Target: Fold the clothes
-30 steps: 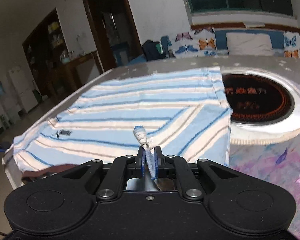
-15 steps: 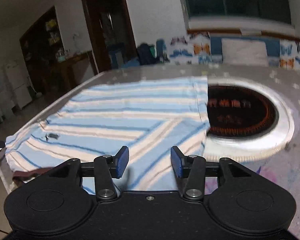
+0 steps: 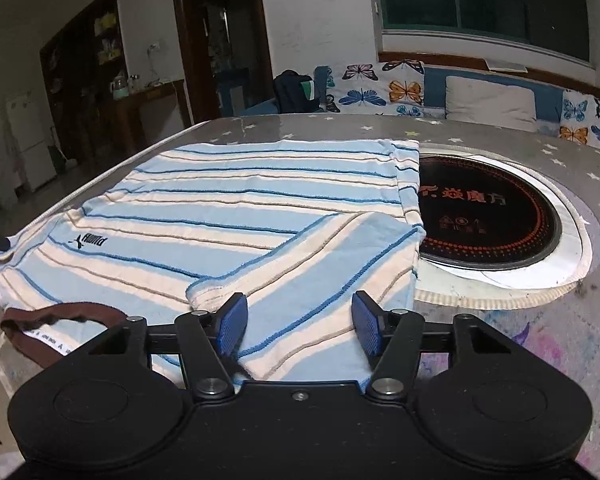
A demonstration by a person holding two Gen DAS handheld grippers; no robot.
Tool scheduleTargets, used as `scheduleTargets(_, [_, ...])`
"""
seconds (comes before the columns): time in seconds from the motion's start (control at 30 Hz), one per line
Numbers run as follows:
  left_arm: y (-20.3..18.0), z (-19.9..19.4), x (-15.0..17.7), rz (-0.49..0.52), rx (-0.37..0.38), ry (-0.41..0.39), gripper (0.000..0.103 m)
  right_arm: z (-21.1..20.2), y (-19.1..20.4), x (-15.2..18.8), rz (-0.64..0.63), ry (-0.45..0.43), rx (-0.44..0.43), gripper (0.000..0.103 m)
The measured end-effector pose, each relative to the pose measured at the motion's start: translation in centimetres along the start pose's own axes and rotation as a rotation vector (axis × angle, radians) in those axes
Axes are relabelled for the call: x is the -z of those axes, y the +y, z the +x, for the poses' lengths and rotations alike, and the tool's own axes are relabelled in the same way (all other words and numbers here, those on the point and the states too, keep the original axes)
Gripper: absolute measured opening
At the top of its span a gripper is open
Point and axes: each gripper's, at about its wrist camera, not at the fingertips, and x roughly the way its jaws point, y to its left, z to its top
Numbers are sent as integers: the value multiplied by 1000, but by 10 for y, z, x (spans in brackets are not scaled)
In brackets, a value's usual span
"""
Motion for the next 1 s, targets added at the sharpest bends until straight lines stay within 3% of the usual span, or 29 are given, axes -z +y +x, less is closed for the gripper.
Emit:
scheduleTargets(0.2, [3,-9,0,-73,52,-64,7,2,-2,-2,13,-4,-3,64])
scheduleTargets(0.3, [-7,-21,-3,-44,99,-123,7,2,-2,-2,16,-6,-1,65])
scheduleTargets(0.43, [-31,-39,-6,42,222,-192,7,3,-2,-2,21,-9,1,66])
scheduleTargets(0.57, [-64,-47,-3,145,352,-202,7,3,-1,-2,20,-11,3,66])
scheduleTargets(0.7, [-102,-40,8,266,471,-152,7,4,-2,-2,23,-13,4,66])
scheduleTargets(0.9, [-128,-17,29,352,523,-15,9,6,-2,-2,24,-16,1,68])
scheduleTargets(1.0, [-133,-3,40,379,530,73,23,7,-3,-2,24,-19,-3,70])
